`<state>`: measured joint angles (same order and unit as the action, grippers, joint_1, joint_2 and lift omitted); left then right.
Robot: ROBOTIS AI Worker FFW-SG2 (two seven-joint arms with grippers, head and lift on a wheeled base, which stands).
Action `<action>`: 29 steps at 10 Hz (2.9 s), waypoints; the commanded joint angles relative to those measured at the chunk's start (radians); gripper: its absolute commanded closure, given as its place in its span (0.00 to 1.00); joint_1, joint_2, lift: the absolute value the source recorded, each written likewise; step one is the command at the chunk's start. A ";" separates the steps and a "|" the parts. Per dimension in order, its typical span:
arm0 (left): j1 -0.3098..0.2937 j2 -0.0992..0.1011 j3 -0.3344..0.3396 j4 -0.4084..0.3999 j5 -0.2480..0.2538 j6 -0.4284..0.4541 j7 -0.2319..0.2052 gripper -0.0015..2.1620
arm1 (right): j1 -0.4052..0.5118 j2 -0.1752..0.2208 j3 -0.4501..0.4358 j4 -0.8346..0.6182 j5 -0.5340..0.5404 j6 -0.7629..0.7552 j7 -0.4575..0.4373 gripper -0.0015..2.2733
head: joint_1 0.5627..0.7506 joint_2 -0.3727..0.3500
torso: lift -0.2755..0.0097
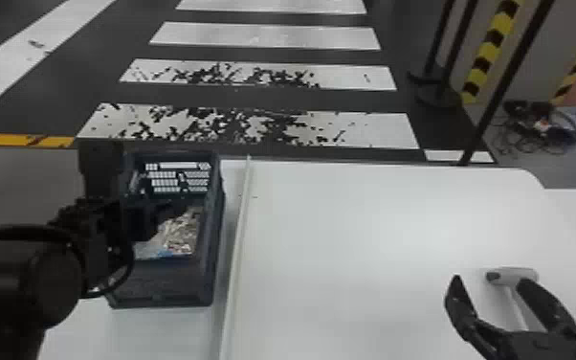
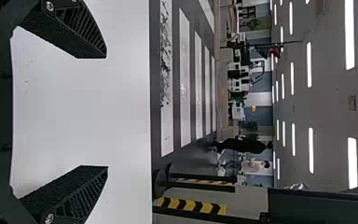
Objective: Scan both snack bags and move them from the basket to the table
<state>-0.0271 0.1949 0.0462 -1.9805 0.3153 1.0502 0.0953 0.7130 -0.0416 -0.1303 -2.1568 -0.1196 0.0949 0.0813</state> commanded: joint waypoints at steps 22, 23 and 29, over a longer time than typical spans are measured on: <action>-0.355 -0.038 -0.032 0.476 -0.013 0.385 0.050 0.21 | 0.063 -0.011 -0.011 -0.005 -0.011 -0.111 0.000 0.03 | 0.70 0.50 | 0.62; -0.355 -0.038 -0.029 0.483 -0.018 0.394 0.038 0.21 | 0.069 -0.011 -0.008 -0.005 -0.012 -0.132 0.000 0.03 | 0.70 0.50 | 0.62; -0.324 -0.043 -0.032 0.600 -0.074 0.253 0.020 0.65 | 0.109 -0.012 -0.012 -0.003 -0.018 -0.218 0.000 0.03 | 0.70 0.52 | 0.62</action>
<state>-0.3611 0.1514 0.0140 -1.3763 0.2456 1.3198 0.1179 0.8182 -0.0537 -0.1424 -2.1598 -0.1378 -0.1183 0.0813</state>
